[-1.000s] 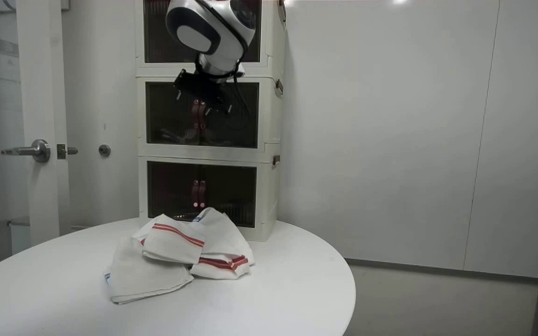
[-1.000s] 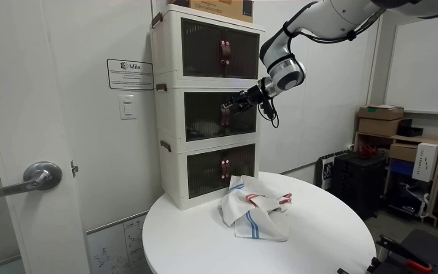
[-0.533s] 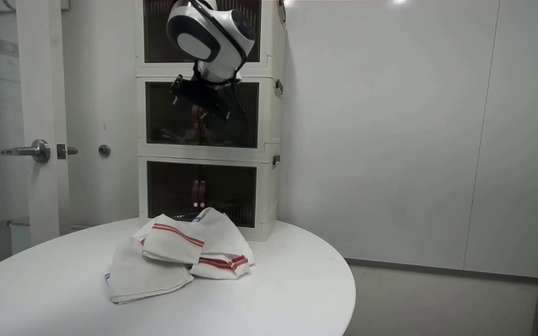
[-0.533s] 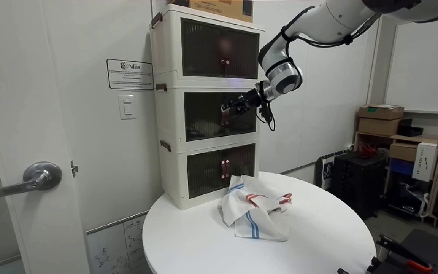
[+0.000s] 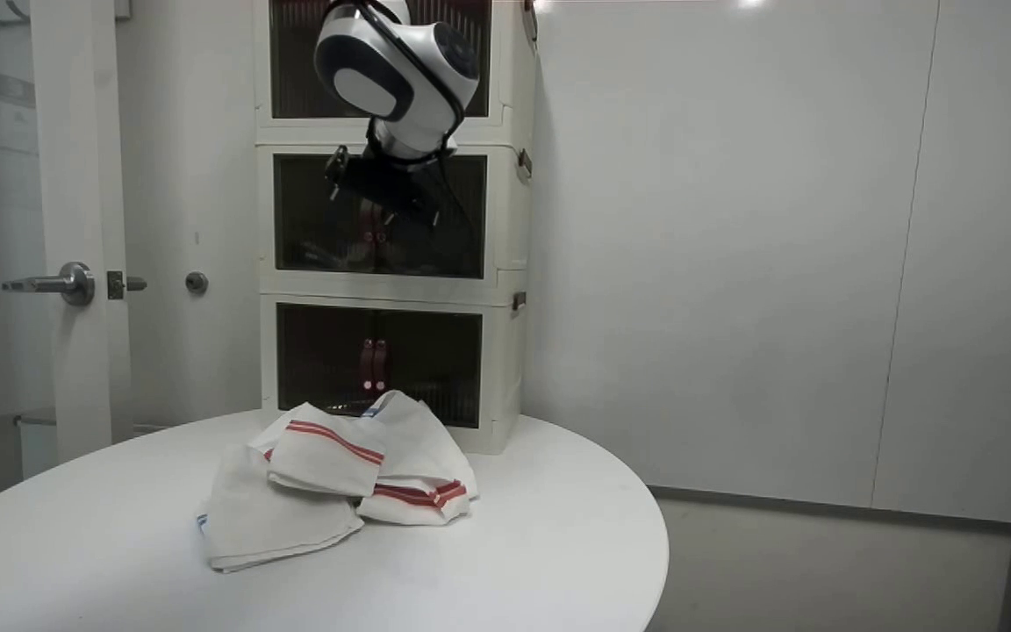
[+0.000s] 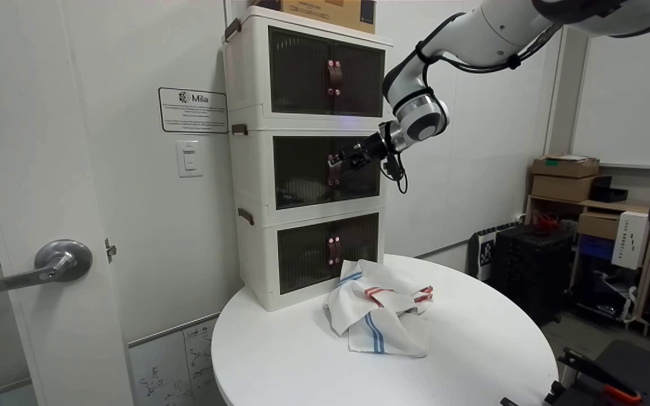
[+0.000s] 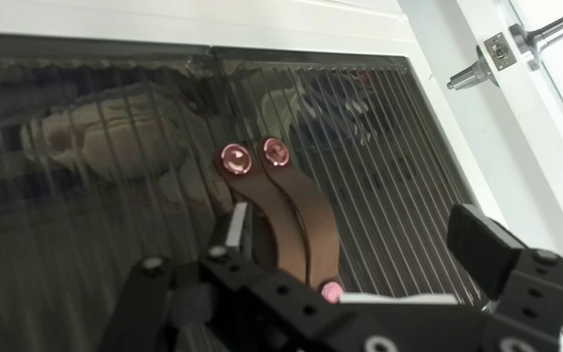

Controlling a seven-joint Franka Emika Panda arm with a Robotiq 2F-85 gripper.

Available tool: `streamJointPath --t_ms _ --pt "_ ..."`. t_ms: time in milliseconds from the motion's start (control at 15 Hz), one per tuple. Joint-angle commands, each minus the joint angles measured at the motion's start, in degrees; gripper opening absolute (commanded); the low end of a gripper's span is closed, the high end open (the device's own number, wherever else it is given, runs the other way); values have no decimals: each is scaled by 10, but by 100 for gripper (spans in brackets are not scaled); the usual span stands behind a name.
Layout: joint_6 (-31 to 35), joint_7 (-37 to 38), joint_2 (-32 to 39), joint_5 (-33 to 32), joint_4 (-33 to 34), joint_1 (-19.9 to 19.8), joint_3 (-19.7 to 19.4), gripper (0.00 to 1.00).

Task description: Open the doors of the second shelf of the cabinet

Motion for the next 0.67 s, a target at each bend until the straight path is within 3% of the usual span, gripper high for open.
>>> streamJointPath --t_ms 0,400,467,600 --pt "22 -32 14 38 19 7 -3 100" --pt "5 -44 15 69 19 5 -3 100" --pt "1 -44 15 75 20 4 -2 75" --pt "-1 -44 15 81 19 5 -5 66"
